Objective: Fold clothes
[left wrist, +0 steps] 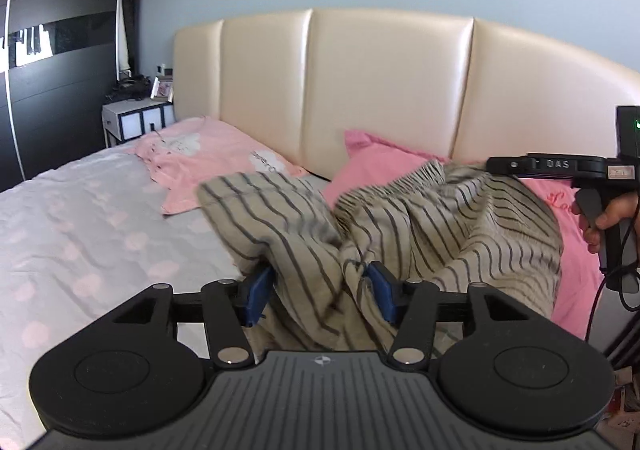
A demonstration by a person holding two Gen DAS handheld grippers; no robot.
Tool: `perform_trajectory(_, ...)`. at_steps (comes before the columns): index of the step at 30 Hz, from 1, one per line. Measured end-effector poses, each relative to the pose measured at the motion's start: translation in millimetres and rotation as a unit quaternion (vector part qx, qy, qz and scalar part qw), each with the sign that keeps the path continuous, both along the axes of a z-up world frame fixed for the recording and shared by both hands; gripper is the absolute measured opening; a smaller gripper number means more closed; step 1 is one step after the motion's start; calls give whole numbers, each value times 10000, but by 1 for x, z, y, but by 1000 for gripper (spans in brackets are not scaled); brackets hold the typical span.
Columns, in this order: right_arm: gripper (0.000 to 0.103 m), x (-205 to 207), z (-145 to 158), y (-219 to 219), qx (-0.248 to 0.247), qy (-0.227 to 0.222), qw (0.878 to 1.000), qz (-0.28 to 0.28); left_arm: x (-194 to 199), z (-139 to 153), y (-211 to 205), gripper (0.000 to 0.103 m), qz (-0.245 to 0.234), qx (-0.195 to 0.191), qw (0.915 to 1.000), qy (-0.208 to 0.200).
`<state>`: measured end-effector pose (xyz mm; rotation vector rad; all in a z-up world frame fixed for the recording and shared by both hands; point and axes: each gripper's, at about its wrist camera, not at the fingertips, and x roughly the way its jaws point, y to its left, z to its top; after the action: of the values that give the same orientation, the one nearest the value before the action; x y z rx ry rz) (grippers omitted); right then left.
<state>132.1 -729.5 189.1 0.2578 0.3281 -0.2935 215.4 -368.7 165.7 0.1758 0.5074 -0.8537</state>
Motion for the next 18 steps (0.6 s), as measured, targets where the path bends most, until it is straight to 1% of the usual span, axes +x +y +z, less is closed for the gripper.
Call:
perform_trajectory(2, 74, -11, 12, 6, -168, -156, 9997, -69, -6, 10, 8, 50, 226, -76, 9997, -104)
perform_trajectory(5, 73, -28, 25, 16, -225, -481, 9986, -59, -18, 23, 13, 49, 417, -260, 9984, -268)
perform_trajectory(6, 68, -31, 27, 22, -228, -559, 9982, 38, -22, 27, 12, 47, 385, -316, 9984, -285)
perform_trajectory(7, 56, -34, 28, 29, -269, -600, 9977, 170, -27, 30, 9, 47, 306, -347, 9985, -283)
perform_trajectory(9, 45, -33, 22, 43, -400, -608, 9966, 379, -41, 29, 0, 47, 84, -379, 9988, -311)
perform_trajectory(10, 45, -32, 19, 50, -465, -612, 9959, 483, -48, 28, -4, 47, -27, -388, 9986, -352)
perform_trajectory(12, 45, -26, 4, 58, -542, -543, 9958, 493, -65, 17, -19, 47, -180, -289, 9974, -631)
perform_trajectory(14, 41, -20, -16, 55, -413, -420, 9976, 358, -72, 3, -33, 47, -206, -130, 9967, -780)
perform_trajectory(16, 38, -12, -36, 45, -228, -322, 9991, 150, -71, -13, -45, 44, -77, 137, 9968, -782)
perform_trajectory(17, 38, -9, -43, 39, -115, -339, 9993, 114, -68, -20, -48, 41, -27, 223, 9969, -758)
perform_trajectory(18, 38, -7, -51, 33, -2, -357, 9993, 79, -65, -27, -49, 40, -1, 280, 9971, -703)
